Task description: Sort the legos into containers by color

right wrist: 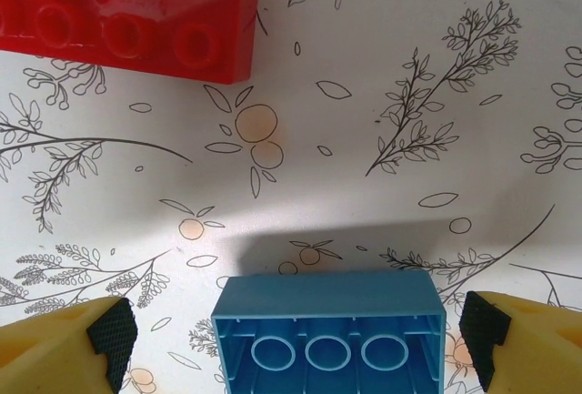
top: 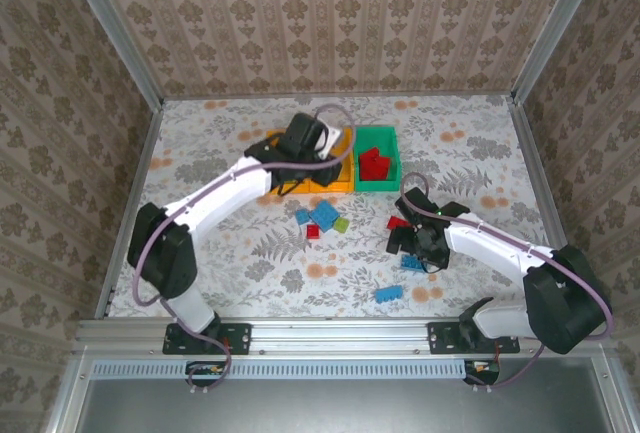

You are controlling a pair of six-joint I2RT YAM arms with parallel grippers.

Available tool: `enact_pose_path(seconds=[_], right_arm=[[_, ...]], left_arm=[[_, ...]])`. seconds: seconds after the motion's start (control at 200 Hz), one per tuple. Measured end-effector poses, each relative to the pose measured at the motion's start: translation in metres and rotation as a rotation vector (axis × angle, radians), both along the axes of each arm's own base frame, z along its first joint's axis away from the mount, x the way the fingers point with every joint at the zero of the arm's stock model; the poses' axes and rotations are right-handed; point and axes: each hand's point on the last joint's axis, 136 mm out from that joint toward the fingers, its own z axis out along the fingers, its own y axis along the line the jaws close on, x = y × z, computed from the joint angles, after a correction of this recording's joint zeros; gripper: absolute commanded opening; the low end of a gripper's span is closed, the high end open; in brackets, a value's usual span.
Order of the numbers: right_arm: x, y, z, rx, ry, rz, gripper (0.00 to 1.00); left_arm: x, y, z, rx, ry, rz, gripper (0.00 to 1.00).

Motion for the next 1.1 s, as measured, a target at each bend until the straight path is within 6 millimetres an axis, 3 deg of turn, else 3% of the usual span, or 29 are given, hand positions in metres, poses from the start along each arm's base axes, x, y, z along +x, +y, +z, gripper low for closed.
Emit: enact_pose_path(seconds=[0.09,0.205,0.345,0.44,0.66,0.79,0.845,0.99,1.1], right_arm=[[-0.001,0.0,-0.005,-0.01,0.018,-0.004,0.95],[-0.003,-0.003,-0.017,-0.047,0.069,0.0,0.93],[-0.004,-0.003,-0.025,-0.072,0.107,0.016,0.89],[-0.002,-0.002,-0.026,-0.075,0.109,0.021,0.83],[0.003,-0.001,-0.022,-0.088,0.109,0.036,0.57],[0.006,0.001,-0.015,-0.091,0.107,0.044,0.52],[0.01,0.003,-0.011,-0.087,0.099,0.047,0.52],[0.039,0.025,0.015,-0.011,0.018,0.061,0.54],[0.078,0.057,0.044,0.119,-0.082,0.077,0.54]], left_arm=[[0.03,-0.004,-0.003,-0.009,0.004,0.021,0.25],[0.058,-0.006,-0.035,0.01,0.069,0.041,0.25],[0.071,-0.001,-0.077,0.034,0.168,0.066,0.27],[0.074,0.002,-0.09,0.03,0.208,0.083,0.31],[0.076,0.0,-0.085,-0.009,0.226,0.104,0.55],[0.077,-0.004,-0.081,-0.035,0.225,0.109,0.81],[0.077,-0.006,-0.076,-0.049,0.215,0.106,0.99],[0.064,0.005,-0.067,-0.077,0.197,0.129,1.0],[0.043,0.024,-0.055,-0.09,0.167,0.151,1.0]])
